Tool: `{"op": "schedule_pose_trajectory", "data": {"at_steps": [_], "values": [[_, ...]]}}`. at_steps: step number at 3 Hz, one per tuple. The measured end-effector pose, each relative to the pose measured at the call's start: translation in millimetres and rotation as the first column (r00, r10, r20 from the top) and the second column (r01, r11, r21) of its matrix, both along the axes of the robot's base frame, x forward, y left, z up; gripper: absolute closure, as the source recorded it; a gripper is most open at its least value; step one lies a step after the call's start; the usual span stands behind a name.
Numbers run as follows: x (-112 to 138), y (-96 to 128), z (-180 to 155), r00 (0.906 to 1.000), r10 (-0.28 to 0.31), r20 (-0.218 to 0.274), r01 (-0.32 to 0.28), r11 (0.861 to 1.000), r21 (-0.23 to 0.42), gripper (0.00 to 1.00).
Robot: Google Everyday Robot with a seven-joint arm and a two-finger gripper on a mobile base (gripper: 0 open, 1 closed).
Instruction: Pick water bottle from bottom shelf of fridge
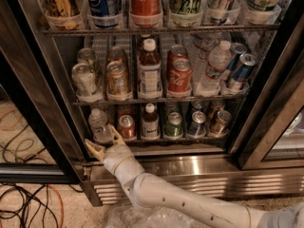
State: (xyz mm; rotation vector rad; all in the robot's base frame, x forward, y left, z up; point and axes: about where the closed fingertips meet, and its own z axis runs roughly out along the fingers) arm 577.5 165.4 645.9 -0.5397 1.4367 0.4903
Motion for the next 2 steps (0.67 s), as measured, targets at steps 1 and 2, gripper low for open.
{"op": "schedule_pose_trajectory", "data": {"at_steps": [1, 2], "values": [[10.8, 2.8, 0.7, 1.0, 0.004, 0.0, -0.004, 1.0, 0.002, 0.31], [23.7, 4.6, 0.9, 1.0, 0.006, -0.001, -0.006, 1.0, 0.006, 0.32]]}}
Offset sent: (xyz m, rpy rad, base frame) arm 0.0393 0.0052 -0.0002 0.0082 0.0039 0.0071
